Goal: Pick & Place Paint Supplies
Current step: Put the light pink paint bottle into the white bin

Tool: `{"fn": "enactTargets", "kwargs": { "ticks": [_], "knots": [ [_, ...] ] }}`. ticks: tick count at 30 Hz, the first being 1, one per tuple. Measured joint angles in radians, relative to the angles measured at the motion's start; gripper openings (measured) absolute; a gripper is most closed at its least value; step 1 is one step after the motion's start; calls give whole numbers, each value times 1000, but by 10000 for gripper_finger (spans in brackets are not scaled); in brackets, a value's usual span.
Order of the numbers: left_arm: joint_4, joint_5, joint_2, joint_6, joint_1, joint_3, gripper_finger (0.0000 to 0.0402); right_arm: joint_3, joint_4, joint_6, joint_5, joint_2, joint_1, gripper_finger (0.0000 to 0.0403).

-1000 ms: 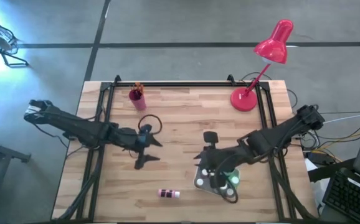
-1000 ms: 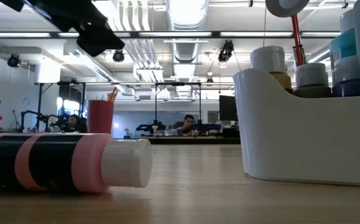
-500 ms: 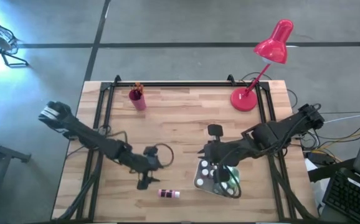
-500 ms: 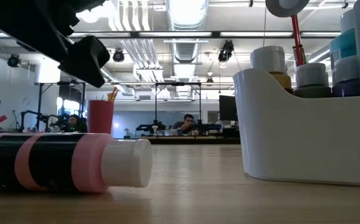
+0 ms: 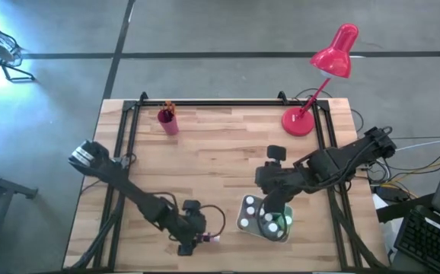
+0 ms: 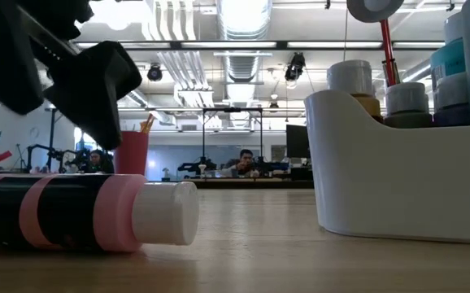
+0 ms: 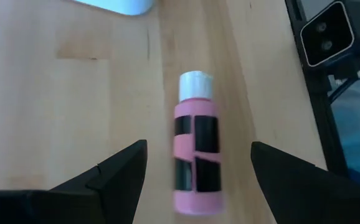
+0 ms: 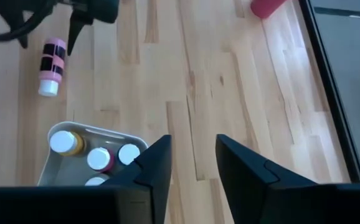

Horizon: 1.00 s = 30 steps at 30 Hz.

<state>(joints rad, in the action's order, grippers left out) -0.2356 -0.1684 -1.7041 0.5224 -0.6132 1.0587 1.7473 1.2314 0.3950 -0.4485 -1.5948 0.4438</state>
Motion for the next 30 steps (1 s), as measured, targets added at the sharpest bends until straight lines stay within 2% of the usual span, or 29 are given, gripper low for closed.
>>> {"fn": "enactTargets", "kwargs": {
  "ticks": [6,12,19,23,30],
  "knots": [
    [-72,-1,-92,81,-14,66,290,0,1,-2,0,0,1,136],
    [-127,3,-149,133,-17,82,290,0,0,-5,1,0,1,146],
    [-130,8,-166,128,-17,83,281,0,0,-19,1,0,1,130],
    [-130,6,-165,111,-17,83,241,0,-1,-32,2,0,1,112],
    [-107,0,-165,109,-17,82,127,0,-1,-40,2,0,1,77]
  ]
}}
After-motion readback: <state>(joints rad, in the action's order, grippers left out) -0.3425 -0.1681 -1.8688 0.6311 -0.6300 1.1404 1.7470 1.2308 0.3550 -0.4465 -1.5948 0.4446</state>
